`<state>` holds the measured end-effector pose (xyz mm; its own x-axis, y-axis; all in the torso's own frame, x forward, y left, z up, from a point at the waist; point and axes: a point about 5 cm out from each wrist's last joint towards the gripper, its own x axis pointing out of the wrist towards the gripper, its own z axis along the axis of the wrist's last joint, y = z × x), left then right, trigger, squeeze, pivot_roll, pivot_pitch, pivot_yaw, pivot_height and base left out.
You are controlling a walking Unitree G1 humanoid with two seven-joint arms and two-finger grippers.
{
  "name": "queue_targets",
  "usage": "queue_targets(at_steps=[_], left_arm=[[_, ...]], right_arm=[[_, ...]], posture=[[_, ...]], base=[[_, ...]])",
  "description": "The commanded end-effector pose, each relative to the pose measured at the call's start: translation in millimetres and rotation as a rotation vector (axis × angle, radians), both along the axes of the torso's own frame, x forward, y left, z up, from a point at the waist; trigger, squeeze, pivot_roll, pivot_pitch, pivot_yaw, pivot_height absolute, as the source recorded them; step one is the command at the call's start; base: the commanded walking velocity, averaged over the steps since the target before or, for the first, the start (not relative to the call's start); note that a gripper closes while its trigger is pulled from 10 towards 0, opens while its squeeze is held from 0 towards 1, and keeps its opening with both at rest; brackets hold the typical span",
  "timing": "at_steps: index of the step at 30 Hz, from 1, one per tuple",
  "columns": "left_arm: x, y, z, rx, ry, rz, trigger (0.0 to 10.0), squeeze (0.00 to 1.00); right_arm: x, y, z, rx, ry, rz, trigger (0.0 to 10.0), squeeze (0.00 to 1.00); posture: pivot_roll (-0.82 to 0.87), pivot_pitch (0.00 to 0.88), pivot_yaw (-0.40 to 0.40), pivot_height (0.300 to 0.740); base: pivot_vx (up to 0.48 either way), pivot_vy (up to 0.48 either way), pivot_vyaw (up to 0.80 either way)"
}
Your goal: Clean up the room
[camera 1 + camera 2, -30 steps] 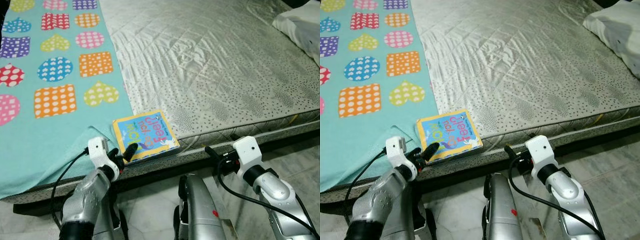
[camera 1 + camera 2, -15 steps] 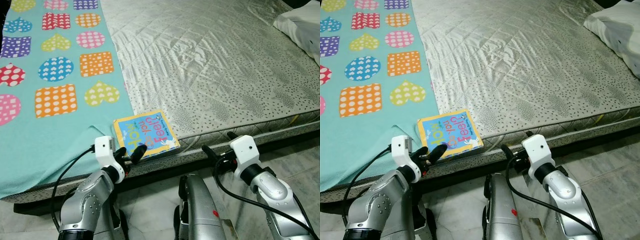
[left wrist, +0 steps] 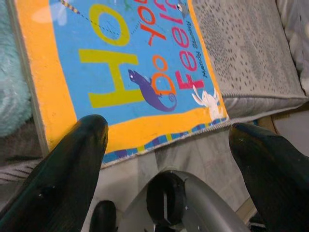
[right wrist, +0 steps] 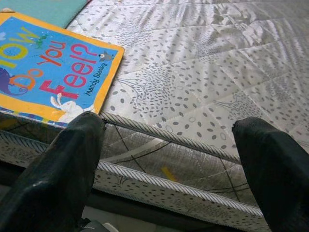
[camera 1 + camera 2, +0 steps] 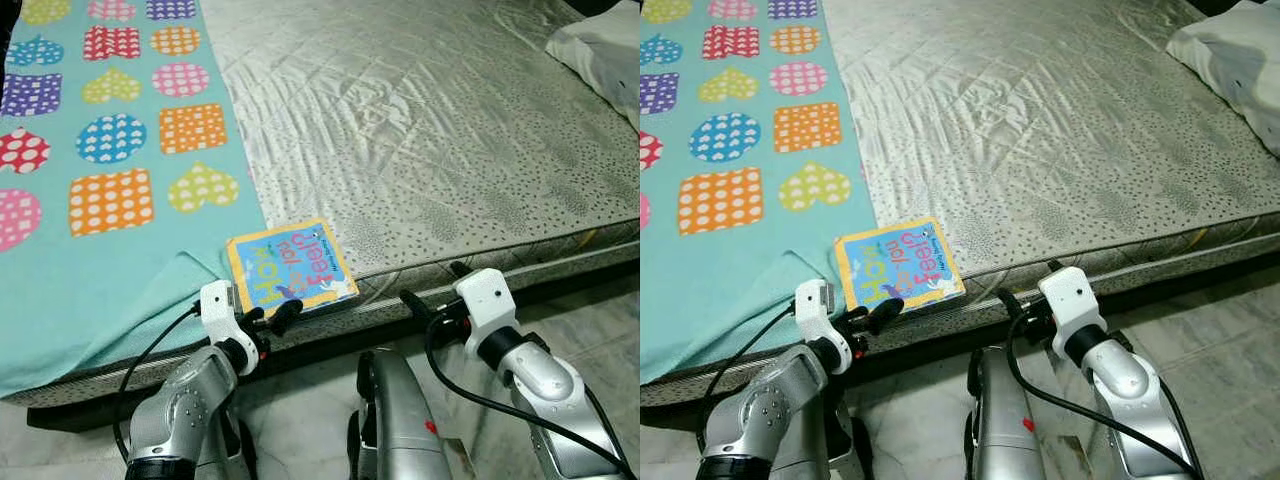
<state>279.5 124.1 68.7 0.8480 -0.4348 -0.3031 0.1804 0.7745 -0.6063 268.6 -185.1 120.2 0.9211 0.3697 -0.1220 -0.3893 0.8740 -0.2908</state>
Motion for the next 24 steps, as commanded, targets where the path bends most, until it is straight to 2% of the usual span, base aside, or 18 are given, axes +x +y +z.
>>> queue_targets(at_steps=[1, 11, 18, 24], left_arm=[[-0.6, 8.0, -9, 0.017, 0.037, 0.033, 10.0, 0.0], [4.8, 11.5, 1, 0.031, 0.002, 0.063, 10.0, 0.0], [6.6, 15.4, -6, 0.044, 0.019, 0.086, 10.0, 0.0], [13.6, 15.2, -7, 0.043, 0.029, 0.089, 10.0, 0.0]], right_arm=[[-2.8, -2.8, -2, -0.01, 0.013, -0.008, 10.0, 0.0], [3.2, -8.4, -3, -0.016, 0.022, -0.016, 10.0, 0.0], [3.6, -8.3, -5, -0.014, 0.024, -0.014, 10.0, 0.0], [1.9, -7.3, -6, -0.015, 0.019, -0.012, 10.0, 0.0]], posture=[[-0.15, 0.208, -0.049, 0.555], [-0.15, 0.21, -0.048, 0.555], [-0.15, 0.21, -0.049, 0.555], [-0.15, 0.209, -0.049, 0.555]], base=[[0.0, 0.0, 0.0], [0.0, 0.0, 0.0], [0.0, 0.0, 0.0], [0.0, 0.0, 0.0]])
